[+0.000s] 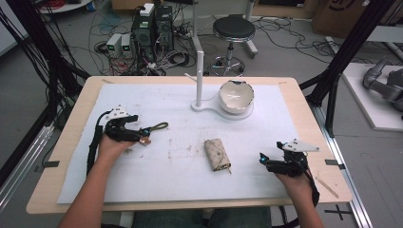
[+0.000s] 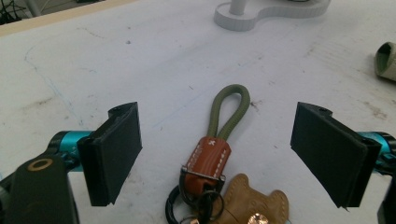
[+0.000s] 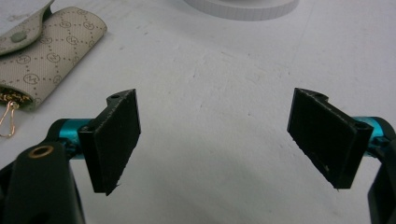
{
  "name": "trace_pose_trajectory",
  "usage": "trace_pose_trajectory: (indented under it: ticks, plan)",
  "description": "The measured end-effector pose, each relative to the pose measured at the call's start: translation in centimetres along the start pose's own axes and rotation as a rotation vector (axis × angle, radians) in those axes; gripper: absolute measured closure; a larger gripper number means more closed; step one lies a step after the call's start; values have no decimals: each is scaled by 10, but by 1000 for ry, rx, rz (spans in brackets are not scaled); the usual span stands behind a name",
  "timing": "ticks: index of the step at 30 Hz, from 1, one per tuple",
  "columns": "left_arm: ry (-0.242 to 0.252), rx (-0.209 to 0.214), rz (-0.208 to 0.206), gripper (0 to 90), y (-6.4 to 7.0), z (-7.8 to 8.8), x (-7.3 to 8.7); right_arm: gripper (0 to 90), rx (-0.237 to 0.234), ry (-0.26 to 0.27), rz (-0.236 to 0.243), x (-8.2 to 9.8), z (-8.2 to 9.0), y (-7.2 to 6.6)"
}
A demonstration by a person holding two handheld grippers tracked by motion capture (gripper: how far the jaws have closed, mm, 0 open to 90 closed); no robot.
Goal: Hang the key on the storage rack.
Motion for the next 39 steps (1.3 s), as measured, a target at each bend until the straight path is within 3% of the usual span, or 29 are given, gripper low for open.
trace_pose_trajectory:
  ticks: [8, 11, 14, 17, 18, 19, 20, 26, 31, 39]
  plan:
    - [-53, 10, -12, 231, -3, -14, 1, 175, 6, -9, -1, 7, 6, 1]
    - [-98, 7, -34, 315, -5, -18, 6, 175, 10, -14, -6, 9, 8, 2]
    - [-139, -3, -27, 366, -6, -18, 10, 175, 7, -13, -2, 9, 8, 1]
    - [-146, -3, -30, 404, -6, -18, 11, 175, 6, -12, 1, 9, 7, 1]
    - [-161, -1, -35, 477, -6, -18, 13, 175, 3, -14, 6, 9, 7, 1]
    - [-168, 0, -48, 477, -5, -19, 13, 175, 3, -14, 6, 9, 7, 1]
    - [-195, -9, -87, 493, -2, -21, 15, 175, 1, -13, 7, 9, 6, 0]
    - [-206, -14, -109, 537, 0, -21, 16, 175, 0, -15, 10, 8, 5, -1]
    - [-204, -7, -98, 656, 0, -19, 16, 175, -1, -18, 10, 7, 5, -2]
    - [-221, -49, -137, 712, -1, -15, 14, 175, -3, -16, 9, 7, 4, -2]
Point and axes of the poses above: each handheld gripper's, and its own axes: z roughly backward along the jaws, x roughly out of its underside, y roughly to its right, the point moved 6 cm from there along -z, roughly forward along the jaws, and after that the axes turned 8 degrees about z, right-handed, at the moved point
